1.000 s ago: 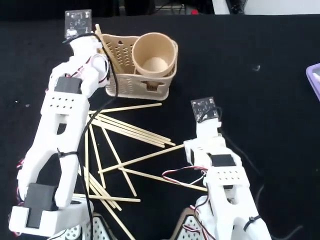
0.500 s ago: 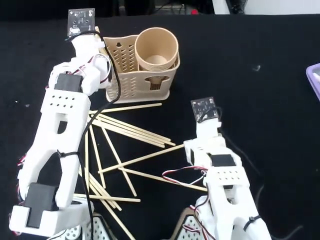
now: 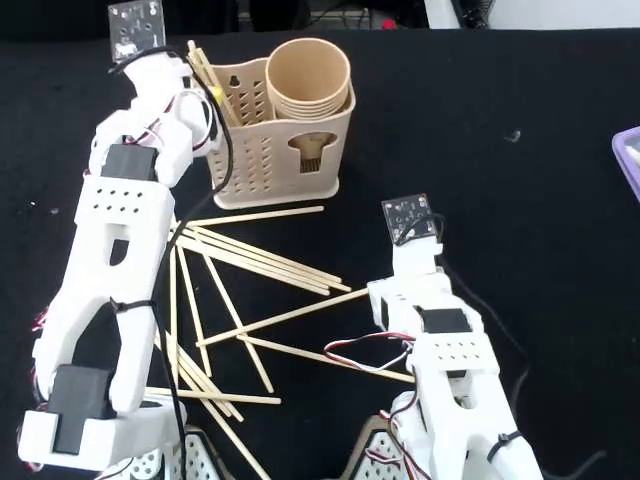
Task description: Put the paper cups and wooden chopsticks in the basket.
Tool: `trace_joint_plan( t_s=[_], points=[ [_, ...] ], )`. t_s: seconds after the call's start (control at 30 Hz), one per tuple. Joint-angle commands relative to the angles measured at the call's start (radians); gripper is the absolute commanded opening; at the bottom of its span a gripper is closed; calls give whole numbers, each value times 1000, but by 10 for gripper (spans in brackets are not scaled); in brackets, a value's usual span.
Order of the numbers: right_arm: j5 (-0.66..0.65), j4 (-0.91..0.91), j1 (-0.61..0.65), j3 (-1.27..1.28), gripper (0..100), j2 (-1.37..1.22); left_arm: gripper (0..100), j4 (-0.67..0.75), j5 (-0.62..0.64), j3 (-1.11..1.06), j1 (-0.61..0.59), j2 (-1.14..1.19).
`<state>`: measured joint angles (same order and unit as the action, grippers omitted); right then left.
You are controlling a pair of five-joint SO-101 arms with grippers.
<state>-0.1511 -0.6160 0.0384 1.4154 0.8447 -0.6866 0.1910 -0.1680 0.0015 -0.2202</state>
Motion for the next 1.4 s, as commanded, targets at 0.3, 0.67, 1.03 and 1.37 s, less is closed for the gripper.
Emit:
trace_joint_plan(
  t_s=[0.3, 0.67, 1.03, 1.37],
  points=[
    [3, 20, -8, -2, 11, 36, 128, -238, 6, 374, -27, -23],
    [5, 18, -5, -2, 11, 36, 124, -746, 5, 549, -183, -23],
    [-41, -221, 21, -171, 13, 36, 123, -961, -141, 323, -369, -97],
    [-397, -552, 137, -364, 176, 38, 123, -413, -144, -564, -397, -460]
  ],
)
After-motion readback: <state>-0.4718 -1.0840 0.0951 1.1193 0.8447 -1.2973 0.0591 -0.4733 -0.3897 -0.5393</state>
